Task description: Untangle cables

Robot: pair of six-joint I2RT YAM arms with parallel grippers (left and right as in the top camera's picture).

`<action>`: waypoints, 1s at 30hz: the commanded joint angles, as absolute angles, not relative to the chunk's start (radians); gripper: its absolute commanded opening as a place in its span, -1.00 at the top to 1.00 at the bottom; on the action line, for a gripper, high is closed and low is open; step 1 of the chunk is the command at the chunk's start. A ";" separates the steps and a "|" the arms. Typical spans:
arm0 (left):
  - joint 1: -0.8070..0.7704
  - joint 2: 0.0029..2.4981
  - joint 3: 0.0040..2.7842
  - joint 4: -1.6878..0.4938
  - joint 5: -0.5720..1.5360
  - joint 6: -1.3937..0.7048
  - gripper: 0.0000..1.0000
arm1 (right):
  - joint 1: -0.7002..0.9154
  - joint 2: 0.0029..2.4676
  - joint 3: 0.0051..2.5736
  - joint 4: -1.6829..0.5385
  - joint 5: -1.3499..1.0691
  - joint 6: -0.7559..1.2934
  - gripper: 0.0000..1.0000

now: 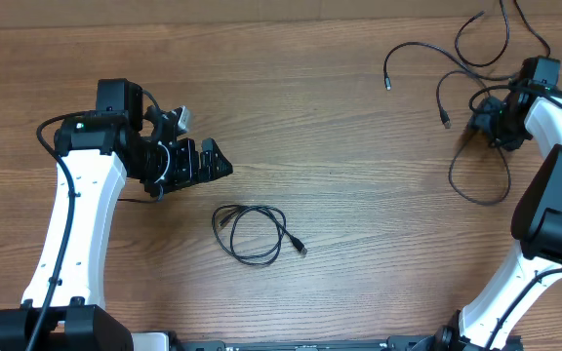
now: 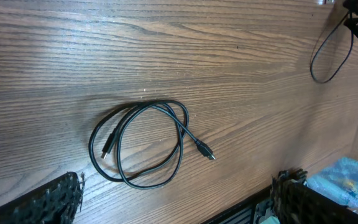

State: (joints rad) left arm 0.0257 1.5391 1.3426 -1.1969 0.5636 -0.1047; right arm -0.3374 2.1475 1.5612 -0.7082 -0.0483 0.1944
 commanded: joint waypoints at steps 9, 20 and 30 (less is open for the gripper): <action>0.025 1.539 1.344 -1.196 0.565 -0.112 -0.99 | -0.337 2.141 1.647 -0.769 -0.054 0.208 0.93; 0.025 1.539 1.344 -1.196 0.565 -0.112 -0.99 | -0.341 2.056 1.997 -1.048 0.065 0.361 0.93; 0.025 1.539 1.344 -1.196 0.565 -0.112 -0.99 | -0.341 1.881 2.045 -1.110 0.243 0.549 0.92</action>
